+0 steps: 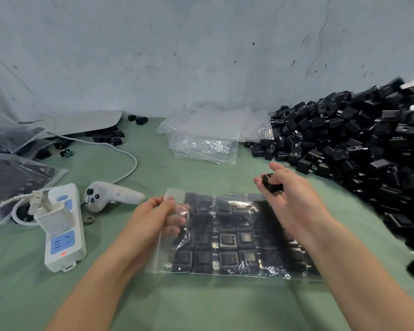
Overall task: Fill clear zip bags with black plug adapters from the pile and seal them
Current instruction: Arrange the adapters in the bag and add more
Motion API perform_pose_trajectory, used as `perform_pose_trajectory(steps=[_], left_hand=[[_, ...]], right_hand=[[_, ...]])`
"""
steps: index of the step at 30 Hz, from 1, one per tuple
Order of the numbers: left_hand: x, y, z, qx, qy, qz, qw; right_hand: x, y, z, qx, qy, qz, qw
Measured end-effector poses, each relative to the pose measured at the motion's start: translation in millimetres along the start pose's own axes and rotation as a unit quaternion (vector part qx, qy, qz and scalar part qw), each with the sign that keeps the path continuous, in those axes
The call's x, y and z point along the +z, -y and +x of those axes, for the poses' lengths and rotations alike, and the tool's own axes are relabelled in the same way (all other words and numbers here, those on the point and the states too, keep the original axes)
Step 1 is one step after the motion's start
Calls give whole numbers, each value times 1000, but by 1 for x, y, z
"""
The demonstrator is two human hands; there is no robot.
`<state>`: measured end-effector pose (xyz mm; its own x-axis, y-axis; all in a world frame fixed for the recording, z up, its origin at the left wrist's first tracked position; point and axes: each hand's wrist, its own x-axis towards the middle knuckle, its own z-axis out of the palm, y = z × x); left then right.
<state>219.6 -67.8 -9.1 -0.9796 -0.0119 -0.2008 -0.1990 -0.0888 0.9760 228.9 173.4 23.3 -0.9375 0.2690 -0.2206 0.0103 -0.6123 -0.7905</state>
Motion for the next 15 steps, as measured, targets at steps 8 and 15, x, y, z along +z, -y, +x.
perform_pose_trajectory(steps=[8,15], left_hand=[[-7,-13,-8,213,-173,162,948],[22,-16,-30,192,51,86,976]], right_hand=[[12,-14,-17,-166,163,-388,892],[28,-36,-31,-273,286,-519,758]])
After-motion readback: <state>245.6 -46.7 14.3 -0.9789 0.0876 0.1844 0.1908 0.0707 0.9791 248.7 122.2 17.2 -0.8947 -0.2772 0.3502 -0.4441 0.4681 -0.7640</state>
